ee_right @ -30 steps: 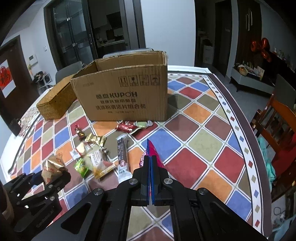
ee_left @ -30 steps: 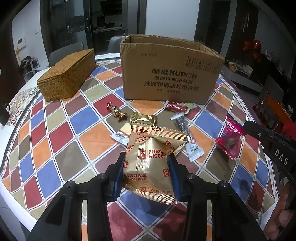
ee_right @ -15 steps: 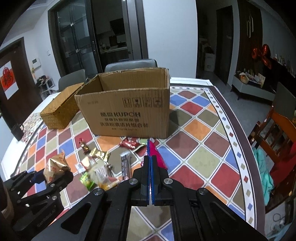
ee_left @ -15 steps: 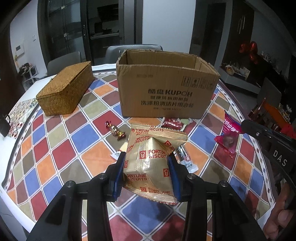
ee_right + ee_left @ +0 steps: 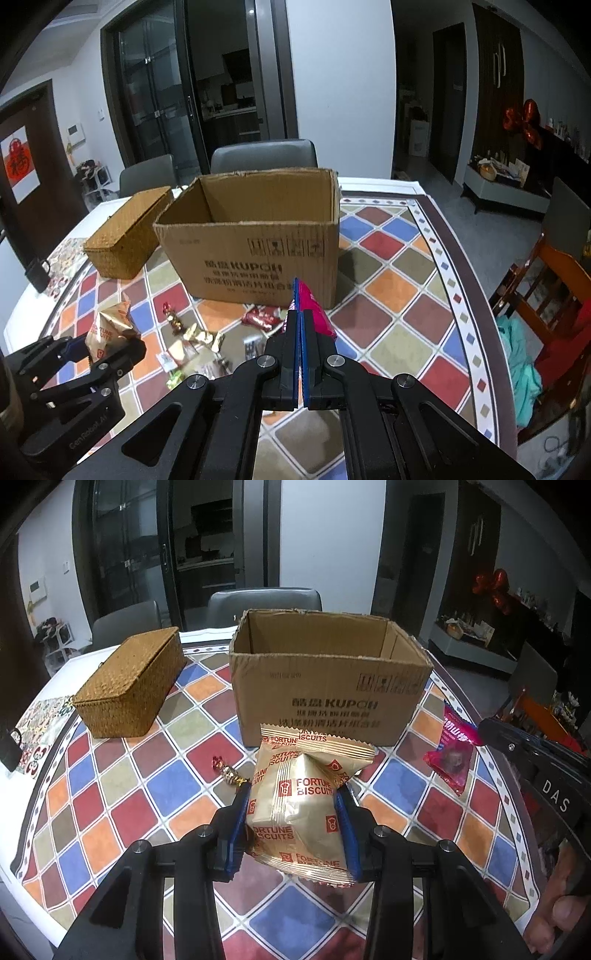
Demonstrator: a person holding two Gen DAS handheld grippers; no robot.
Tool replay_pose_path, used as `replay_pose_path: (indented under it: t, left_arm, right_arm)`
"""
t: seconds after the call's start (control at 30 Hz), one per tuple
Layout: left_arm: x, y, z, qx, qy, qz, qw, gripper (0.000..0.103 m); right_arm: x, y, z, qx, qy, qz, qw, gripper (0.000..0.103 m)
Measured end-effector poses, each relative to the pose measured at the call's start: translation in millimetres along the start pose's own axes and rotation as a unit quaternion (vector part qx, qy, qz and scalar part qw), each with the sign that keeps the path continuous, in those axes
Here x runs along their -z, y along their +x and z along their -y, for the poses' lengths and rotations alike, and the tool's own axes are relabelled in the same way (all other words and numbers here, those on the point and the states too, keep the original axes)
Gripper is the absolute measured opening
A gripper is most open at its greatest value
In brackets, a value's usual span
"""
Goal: Organize snacks
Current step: 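Carry the biscuit packet and pink bag in both tools over the cardboard box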
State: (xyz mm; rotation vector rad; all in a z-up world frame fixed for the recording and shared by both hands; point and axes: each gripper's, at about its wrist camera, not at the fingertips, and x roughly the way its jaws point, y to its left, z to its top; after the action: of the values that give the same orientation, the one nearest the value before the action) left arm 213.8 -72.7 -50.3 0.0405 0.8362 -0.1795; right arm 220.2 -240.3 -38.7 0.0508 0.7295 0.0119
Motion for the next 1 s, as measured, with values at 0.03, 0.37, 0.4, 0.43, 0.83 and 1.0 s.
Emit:
replay_pose_path:
  t: [0.03, 0.37, 0.4, 0.43, 0.83, 1.0]
  left_arm:
    - [-1, 0, 0, 0.000, 0.001, 0.001, 1.0000, 0.042]
    - [-19, -5, -2, 0.006, 0.006, 0.014, 0.9999, 0.042]
    - [-22, -5, -2, 0.007, 0.006, 0.016, 0.9998, 0.042]
    - [-24, -5, -2, 0.008, 0.006, 0.016, 0.9998, 0.042]
    - [-53, -6, -6, 0.009, 0.010, 0.035, 0.9993, 0.042]
    - [-67, -5, -6, 0.011, 0.012, 0.044, 0.9989, 0.042]
  right_arm:
    - [-2, 0, 0, -0.001, 0.001, 0.000, 1.000, 0.002]
    - [-18, -3, -3, -0.008, -0.004, 0.012, 1.000, 0.002]
    - [-20, -3, -3, -0.010, -0.003, 0.013, 1.000, 0.002]
    - [-22, -3, -3, -0.011, -0.004, 0.014, 1.000, 0.002]
    - [-50, -4, -9, -0.012, -0.012, 0.040, 0.999, 0.002]
    - [-62, -4, -11, -0.012, -0.017, 0.053, 0.998, 0.001]
